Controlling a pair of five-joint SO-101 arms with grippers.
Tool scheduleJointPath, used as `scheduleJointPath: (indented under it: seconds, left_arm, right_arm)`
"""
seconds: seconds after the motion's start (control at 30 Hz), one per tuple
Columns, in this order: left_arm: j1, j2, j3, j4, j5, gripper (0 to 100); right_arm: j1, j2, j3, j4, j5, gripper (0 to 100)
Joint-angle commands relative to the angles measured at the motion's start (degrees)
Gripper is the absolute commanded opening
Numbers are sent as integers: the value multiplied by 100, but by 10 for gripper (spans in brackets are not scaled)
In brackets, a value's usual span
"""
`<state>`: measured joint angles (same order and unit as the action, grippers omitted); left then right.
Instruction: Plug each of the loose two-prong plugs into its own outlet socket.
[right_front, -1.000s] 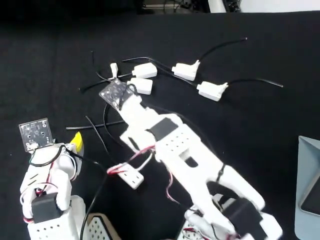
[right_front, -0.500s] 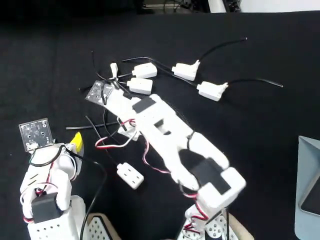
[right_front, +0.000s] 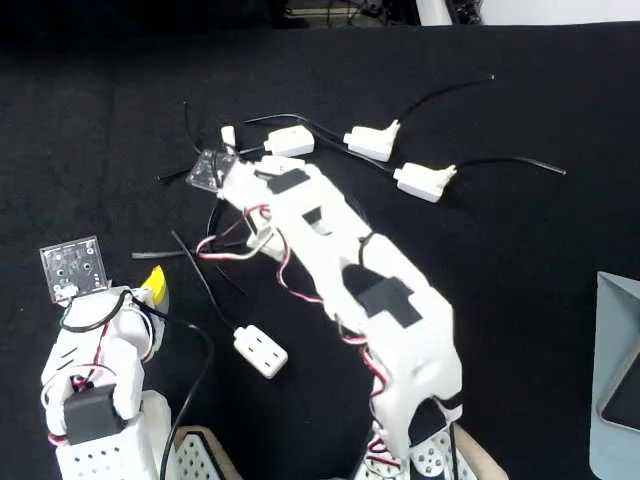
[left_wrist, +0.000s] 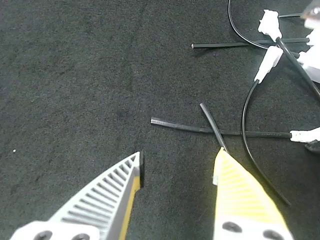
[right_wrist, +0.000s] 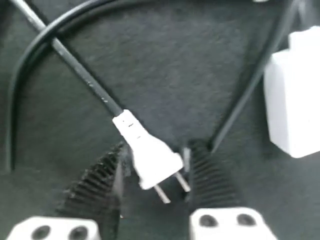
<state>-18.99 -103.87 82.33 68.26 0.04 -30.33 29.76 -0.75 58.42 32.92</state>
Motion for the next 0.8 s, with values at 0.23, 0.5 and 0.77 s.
scheduleJointPath:
  seconds: [0.23, 0.5, 0.77]
  left_arm:
    - [-66, -35, -40, -62, -18, 243]
    - [-66, -35, -40, -62, -18, 243]
    - [-66, -35, -40, -62, -18, 243]
  right_arm:
    - [44, -418, -734, 1468, -791, 11]
    - [132, -1209, 110, 1837, -2400, 12]
    - [132, -1578, 1007, 1547, -3218, 184]
